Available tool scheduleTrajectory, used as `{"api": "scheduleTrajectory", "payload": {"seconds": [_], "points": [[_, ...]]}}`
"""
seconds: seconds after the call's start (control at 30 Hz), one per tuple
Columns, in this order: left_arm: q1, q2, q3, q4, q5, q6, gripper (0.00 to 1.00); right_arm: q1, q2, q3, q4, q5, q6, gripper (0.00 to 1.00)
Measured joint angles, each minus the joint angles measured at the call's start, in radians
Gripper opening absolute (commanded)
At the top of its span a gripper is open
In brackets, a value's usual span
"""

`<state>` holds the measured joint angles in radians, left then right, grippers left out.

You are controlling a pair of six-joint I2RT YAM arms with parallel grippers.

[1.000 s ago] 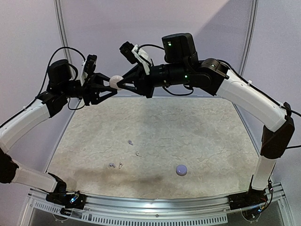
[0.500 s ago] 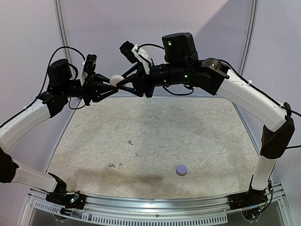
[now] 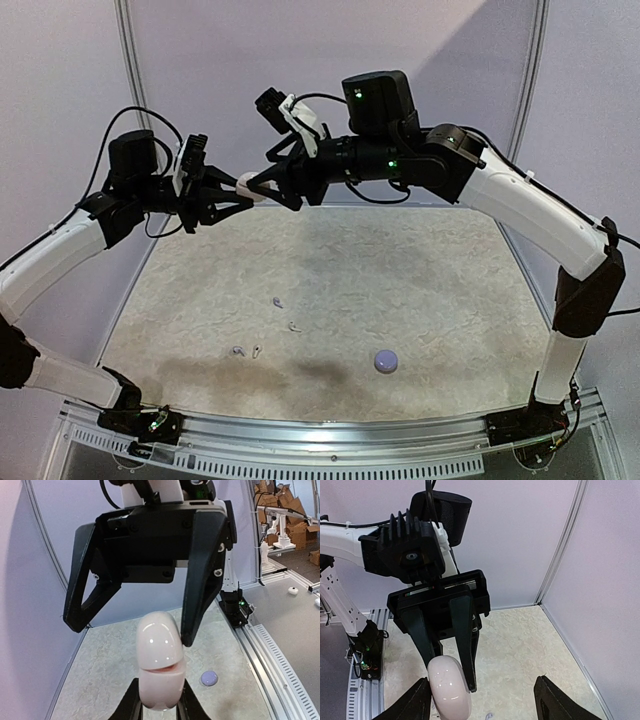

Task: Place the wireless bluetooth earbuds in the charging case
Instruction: Open the charging case, then pick up the right earbud from the center of the board.

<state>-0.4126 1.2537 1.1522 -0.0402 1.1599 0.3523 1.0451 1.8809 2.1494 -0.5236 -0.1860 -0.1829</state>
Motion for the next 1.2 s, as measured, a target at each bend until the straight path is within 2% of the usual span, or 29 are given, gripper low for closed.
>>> {"api": "scheduleTrajectory", "payload": {"seconds": [0.5,0.67,0.8,0.9,1.0,1.1,1.2], "points": [[-0.006,-0.006,-0.001,-0.061,-0.002,0.082,0.00,-0.060,0.018,0.037,0.017,0.057,0.053,0.72],[-0.002,-0.018,-0.034,0.048,-0.012,-0.072,0.00,-0.064,0.032,0.037,0.016,0.056,0.072,0.73],[0.015,-0.034,-0.115,0.150,-0.051,-0.220,0.00,-0.072,0.024,0.022,0.052,0.043,0.103,0.74],[0.040,-0.060,-0.193,0.219,-0.111,-0.324,0.00,-0.100,-0.003,-0.031,0.097,0.002,0.184,0.82],[0.079,-0.085,-0.239,0.269,-0.186,-0.411,0.00,-0.151,-0.026,-0.084,0.121,-0.018,0.299,0.82],[0.129,-0.118,-0.273,0.303,-0.278,-0.478,0.00,-0.188,-0.008,-0.074,0.073,0.005,0.390,0.79],[0.163,-0.164,-0.312,0.313,-0.370,-0.502,0.00,-0.199,0.087,0.016,-0.040,0.039,0.463,0.76]]}}
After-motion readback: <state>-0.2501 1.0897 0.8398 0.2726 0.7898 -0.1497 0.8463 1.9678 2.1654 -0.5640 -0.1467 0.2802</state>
